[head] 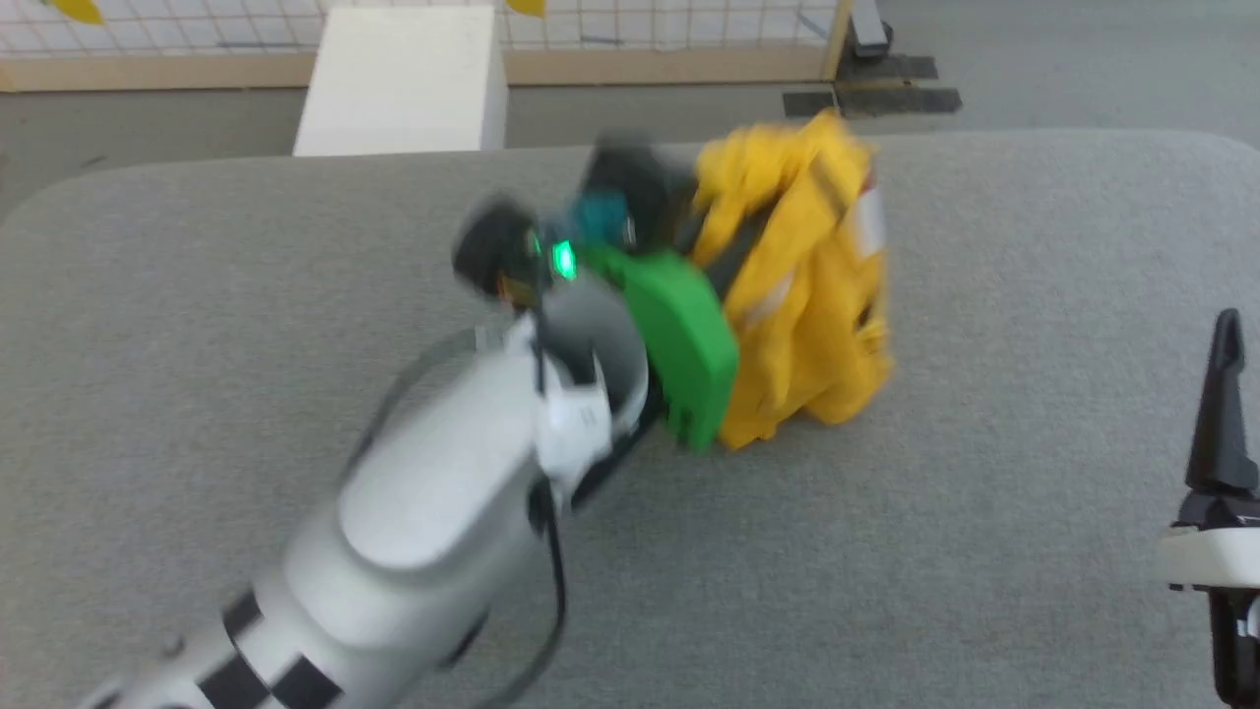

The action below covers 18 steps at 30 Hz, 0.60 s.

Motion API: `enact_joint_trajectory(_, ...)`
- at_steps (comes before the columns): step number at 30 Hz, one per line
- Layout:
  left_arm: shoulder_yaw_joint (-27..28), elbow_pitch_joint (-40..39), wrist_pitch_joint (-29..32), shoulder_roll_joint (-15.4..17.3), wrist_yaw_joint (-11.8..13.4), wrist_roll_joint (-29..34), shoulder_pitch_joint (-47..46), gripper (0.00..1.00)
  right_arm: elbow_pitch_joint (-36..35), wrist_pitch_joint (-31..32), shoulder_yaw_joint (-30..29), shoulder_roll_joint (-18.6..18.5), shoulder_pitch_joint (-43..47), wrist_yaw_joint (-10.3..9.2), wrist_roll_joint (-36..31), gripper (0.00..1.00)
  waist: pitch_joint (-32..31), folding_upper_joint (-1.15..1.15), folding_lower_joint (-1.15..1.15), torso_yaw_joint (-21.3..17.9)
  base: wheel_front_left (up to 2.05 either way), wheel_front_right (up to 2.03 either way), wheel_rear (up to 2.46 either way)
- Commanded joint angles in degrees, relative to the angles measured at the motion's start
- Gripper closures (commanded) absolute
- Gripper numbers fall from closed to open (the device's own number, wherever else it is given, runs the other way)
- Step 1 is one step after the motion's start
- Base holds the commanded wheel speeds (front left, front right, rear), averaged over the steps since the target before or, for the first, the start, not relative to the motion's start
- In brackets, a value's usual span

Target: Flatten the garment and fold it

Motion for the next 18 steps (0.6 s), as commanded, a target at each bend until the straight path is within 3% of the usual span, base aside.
enact_joint_trajectory(1,-1.12,2.83,-1.59,-0.35,0.54,1.02,2.80,1.00,0.43,-0.48,0.67,0.04,-1.12,-0.09,0.52,0.00,2.46,0.00,0.00,-2.22,0.00,0.00,0.00)
enact_joint_trajectory(3,-1.62,6.87,-3.27,-1.14,1.17,0.84,5.25,1.00,1.00,-0.73,1.53,0.04,-1.64,-0.09,0.70,0.00,3.35,0.00,0.00,-2.84,0.00,0.00,0.00)
enact_joint_trajectory(12,-3.74,23.09,-5.91,-3.32,-0.45,0.82,7.18,0.99,3.05,-1.54,5.03,0.04,-2.55,-0.09,0.93,0.00,5.28,0.00,0.00,-3.70,0.00,0.00,0.00)
enact_joint_trajectory(13,-3.69,23.96,-6.32,-3.85,-0.77,0.49,7.22,0.72,3.37,-1.58,5.08,0.04,-2.39,-0.09,0.91,0.00,4.91,0.00,0.00,-3.38,0.00,0.00,0.00)
enact_joint_trajectory(14,-3.45,24.43,-6.88,-4.22,-0.90,0.18,7.28,0.55,3.61,-1.58,5.13,0.04,-2.25,-0.09,0.87,0.00,4.57,0.00,0.00,-3.13,0.00,0.00,0.00)
enact_joint_trajectory(15,-2.70,24.89,-8.69,-4.66,-1.09,-0.35,7.38,0.00,4.06,-1.50,5.18,0.04,-1.84,-0.09,0.68,0.00,3.49,0.00,0.00,-2.49,0.00,0.00,0.00)
enact_joint_trajectory(18,-0.63,23.54,-12.06,-4.50,-1.14,-1.81,8.41,0.00,4.41,-1.23,5.20,0.04,-1.07,-0.09,0.39,0.00,1.31,0.00,0.00,-1.52,0.00,0.00,0.00)
